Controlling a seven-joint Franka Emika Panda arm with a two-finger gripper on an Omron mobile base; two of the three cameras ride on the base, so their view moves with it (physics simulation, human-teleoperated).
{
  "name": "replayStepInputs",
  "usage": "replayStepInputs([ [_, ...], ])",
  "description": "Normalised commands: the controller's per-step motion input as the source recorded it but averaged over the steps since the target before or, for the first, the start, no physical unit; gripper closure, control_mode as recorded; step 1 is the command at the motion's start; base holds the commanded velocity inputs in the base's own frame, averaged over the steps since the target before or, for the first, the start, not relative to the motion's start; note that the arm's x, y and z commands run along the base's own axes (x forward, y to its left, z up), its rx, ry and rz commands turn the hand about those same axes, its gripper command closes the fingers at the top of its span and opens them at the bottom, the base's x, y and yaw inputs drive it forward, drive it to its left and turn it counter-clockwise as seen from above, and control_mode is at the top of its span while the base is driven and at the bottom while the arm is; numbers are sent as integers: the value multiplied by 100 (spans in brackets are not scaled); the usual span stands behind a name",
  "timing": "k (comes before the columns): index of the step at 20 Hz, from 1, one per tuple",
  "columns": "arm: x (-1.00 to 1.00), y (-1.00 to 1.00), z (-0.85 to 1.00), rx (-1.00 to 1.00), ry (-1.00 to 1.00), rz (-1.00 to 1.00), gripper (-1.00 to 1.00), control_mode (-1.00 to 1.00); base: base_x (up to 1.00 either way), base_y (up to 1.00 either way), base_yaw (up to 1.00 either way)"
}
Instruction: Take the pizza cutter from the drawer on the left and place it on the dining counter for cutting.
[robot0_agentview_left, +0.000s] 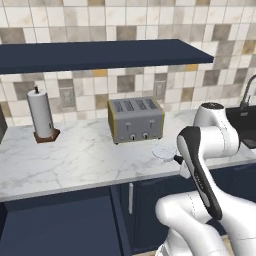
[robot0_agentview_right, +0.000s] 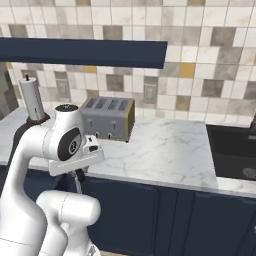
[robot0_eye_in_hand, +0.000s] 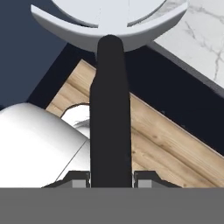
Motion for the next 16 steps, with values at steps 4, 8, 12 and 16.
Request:
replayStepInputs([
  [4,0,0,0,0,0,0,100,100,-17,-33,-9],
  [8,0,0,0,0,0,0,100,100,1,-64,-2],
  [12,0,0,0,0,0,0,100,100,0,-76,-6],
  [16,0,0,0,0,0,0,100,100,0,-75,-7],
])
